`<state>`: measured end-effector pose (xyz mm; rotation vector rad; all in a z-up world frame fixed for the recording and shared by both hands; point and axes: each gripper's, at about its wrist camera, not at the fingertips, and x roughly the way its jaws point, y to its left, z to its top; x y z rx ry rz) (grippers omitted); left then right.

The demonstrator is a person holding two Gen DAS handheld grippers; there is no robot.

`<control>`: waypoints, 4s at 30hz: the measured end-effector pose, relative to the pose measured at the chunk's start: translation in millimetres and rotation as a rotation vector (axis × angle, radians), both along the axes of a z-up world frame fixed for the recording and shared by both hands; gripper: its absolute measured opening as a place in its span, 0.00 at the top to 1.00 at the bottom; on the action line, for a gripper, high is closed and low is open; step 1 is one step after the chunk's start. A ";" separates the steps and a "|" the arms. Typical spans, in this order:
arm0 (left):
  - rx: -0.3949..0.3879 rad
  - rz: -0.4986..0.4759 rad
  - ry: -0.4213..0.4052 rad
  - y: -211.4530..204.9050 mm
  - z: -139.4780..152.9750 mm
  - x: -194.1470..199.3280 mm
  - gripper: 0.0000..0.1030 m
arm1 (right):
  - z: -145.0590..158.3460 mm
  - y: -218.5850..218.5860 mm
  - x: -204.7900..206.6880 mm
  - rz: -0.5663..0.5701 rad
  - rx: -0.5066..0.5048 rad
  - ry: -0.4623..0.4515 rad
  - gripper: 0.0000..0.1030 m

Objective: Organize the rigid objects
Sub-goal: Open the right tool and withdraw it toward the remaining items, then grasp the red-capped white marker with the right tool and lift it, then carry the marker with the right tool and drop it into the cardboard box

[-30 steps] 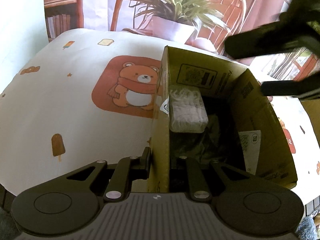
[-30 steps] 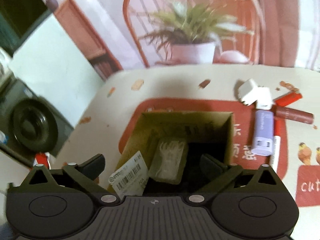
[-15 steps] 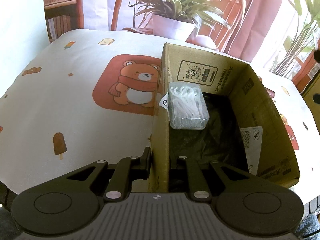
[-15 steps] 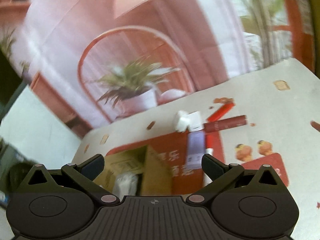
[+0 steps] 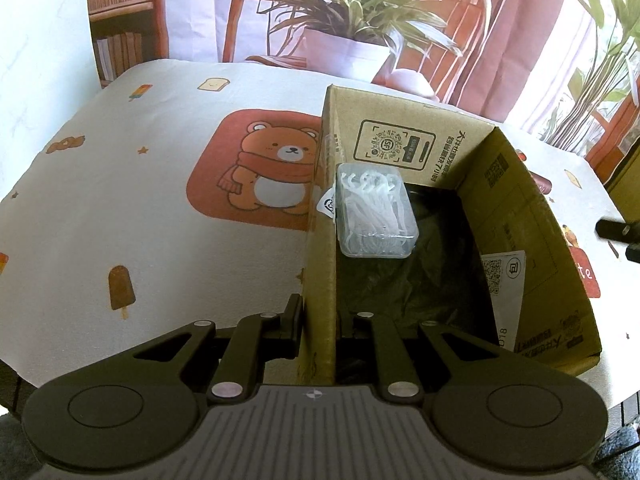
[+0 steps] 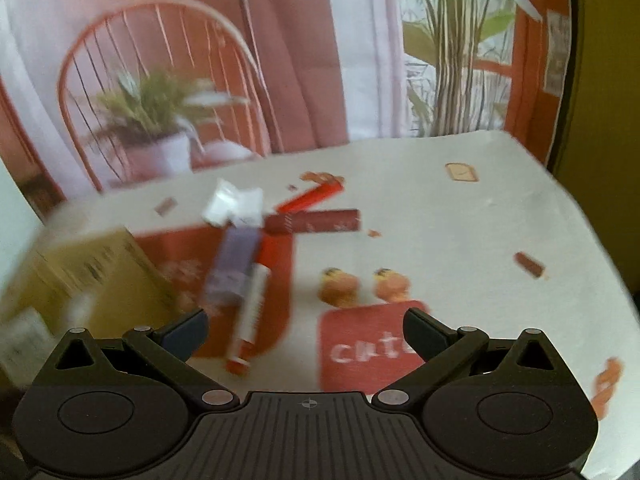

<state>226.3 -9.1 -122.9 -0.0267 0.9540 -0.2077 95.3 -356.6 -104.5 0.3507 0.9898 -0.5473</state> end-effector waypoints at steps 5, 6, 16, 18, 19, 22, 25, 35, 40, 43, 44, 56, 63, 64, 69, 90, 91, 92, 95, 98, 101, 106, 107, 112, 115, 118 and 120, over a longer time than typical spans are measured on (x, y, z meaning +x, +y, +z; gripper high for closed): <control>0.002 0.001 0.000 -0.6 0.0 -0.1 0.85 | -15.7 3.2 4.0 0.040 -0.033 0.025 0.00; 0.002 0.002 0.000 -0.4 0.0 -0.2 0.85 | -19.1 3.2 6.8 0.054 -0.031 0.023 0.00; 0.012 0.005 0.000 -2.5 1.1 -1.3 0.85 | -59.3 12.8 51.6 0.199 -0.001 0.051 0.34; 0.012 0.005 0.000 -3.2 1.1 -1.2 0.85 | -66.1 15.0 59.0 0.214 0.005 0.061 0.41; 0.013 0.005 0.000 -3.1 1.2 -1.2 0.85 | -69.1 16.1 62.4 0.219 0.007 0.065 0.44; 0.012 0.005 0.000 -2.8 1.2 -1.2 0.85 | -76.1 17.8 69.4 0.225 0.006 0.076 0.50; 0.012 0.006 0.000 -3.2 1.2 -1.2 0.85 | -78.5 18.7 73.3 0.223 -0.011 0.078 0.58; 0.014 0.005 0.000 -3.2 1.0 -1.1 0.85 | -76.9 21.8 75.0 0.233 -0.033 0.094 0.84; 0.015 0.005 0.000 -3.2 1.2 -1.2 0.84 | -74.4 24.3 72.1 0.231 -0.029 0.111 0.85; 0.014 0.006 0.000 -3.1 1.2 -1.3 0.85 | -72.2 22.3 68.0 0.198 -0.015 0.111 0.86; 0.014 0.006 0.001 -3.3 1.3 -1.3 0.84 | -70.8 20.4 65.4 0.179 -0.004 0.107 0.86; 0.015 0.007 0.001 -3.3 1.5 -1.4 0.84 | -30.5 -3.9 25.4 -0.045 0.154 -0.091 0.86; 0.016 0.007 0.002 -3.7 1.6 -1.4 0.85 | 14.1 10.2 25.7 -0.011 0.202 -0.219 0.86; 0.016 0.007 0.002 -3.7 1.7 -1.4 0.85 | 20.7 14.5 27.5 0.001 0.213 -0.237 0.86; 0.015 0.008 0.002 -3.5 1.8 -1.4 0.85 | 43.8 41.1 42.0 0.087 0.269 -0.282 0.86; -0.006 0.010 0.002 0.4 1.4 -1.6 0.85 | 6.8 123.8 80.1 0.114 0.416 -0.085 0.86; -0.007 0.010 0.003 0.7 1.4 -1.6 0.85 | 6.8 124.5 81.9 0.113 0.404 -0.079 0.86; -0.006 0.010 0.003 0.7 1.6 -1.5 0.85 | 6.9 126.4 84.1 0.119 0.385 -0.069 0.86; -0.007 0.010 0.003 0.7 1.8 -1.6 0.85 | 5.1 130.1 91.0 0.134 0.336 -0.040 0.86; -0.010 0.012 0.004 0.8 2.0 -1.4 0.85 | 5.7 136.3 94.7 0.155 0.295 -0.016 0.86; -0.010 0.013 0.005 1.4 2.0 -1.4 0.85 | 6.0 140.0 95.8 0.165 0.272 -0.007 0.86; -0.011 0.013 0.006 2.2 2.0 -1.2 0.85 | 5.5 141.6 97.4 0.171 0.260 -0.002 0.86; -0.012 0.013 0.006 2.5 1.9 -1.1 0.85 | 5.6 141.5 97.3 0.169 0.261 -0.003 0.86; -0.011 0.014 0.006 2.5 2.0 -1.2 0.85 | 5.7 141.2 97.0 0.170 0.261 -0.005 0.86; -0.011 0.013 0.006 2.6 2.0 -1.1 0.85 | 5.6 141.1 97.4 0.170 0.262 -0.004 0.86; -0.011 0.013 0.006 2.4 2.0 -1.2 0.85 | 6.0 140.8 97.0 0.173 0.263 -0.005 0.86; -0.011 0.013 0.006 2.4 2.0 -1.3 0.85 | 6.1 140.7 96.9 0.171 0.266 -0.005 0.86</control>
